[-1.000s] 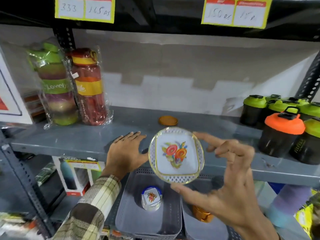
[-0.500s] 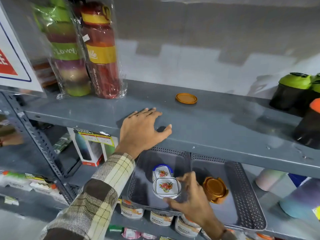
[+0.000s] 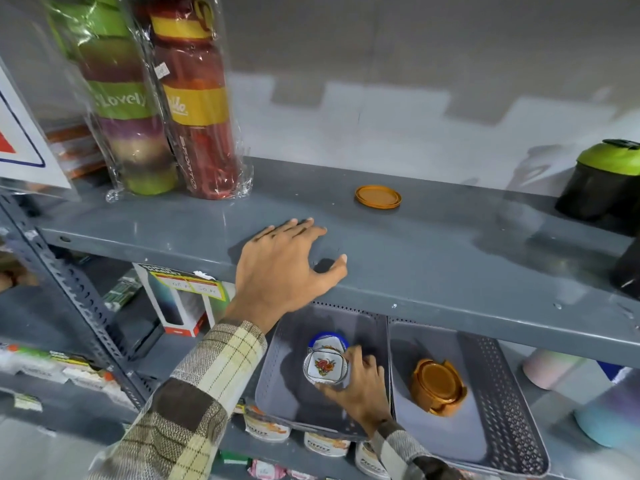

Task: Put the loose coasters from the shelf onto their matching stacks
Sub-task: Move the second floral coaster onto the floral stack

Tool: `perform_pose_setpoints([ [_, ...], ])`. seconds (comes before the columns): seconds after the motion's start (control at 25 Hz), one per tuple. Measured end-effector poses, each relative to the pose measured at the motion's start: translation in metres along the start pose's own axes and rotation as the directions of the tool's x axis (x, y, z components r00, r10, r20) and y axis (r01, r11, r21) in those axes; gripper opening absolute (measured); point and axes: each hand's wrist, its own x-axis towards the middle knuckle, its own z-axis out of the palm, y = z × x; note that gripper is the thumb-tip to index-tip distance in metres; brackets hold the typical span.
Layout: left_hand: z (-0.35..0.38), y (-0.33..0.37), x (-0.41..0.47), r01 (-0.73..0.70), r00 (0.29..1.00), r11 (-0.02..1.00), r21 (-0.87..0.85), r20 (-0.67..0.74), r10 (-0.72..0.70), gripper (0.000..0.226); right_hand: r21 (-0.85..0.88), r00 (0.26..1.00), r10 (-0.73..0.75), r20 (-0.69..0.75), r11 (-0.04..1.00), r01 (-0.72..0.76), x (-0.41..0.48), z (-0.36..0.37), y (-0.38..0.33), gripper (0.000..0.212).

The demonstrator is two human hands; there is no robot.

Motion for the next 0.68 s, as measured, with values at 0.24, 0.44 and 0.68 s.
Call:
perform_pose_setpoints([
  [0.24,0.0,0.0,0.0,-0.004,1.0,1.0,0.003,0.0,0.004,0.067,-0.189,0.99,-0.137,-0.025,0.973,0.13,0.013,0.017,0.012,0.084],
  [0.44,0.0,0.0,0.0,-0.001,1.0,1.0,-0.007,0.004,0.001,0.068,-0.29,0.98,-0.193,-0.051,0.942,0.17,0.017,0.028,0.019,0.081],
  [0.68,0.001,0.0,0.0,0.005,1.0,1.0,-0.02,0.011,-0.005,0.069,-0.223,0.984,-0.17,0.043,0.959,0.176,0.03,0.014,0.012,0.109],
])
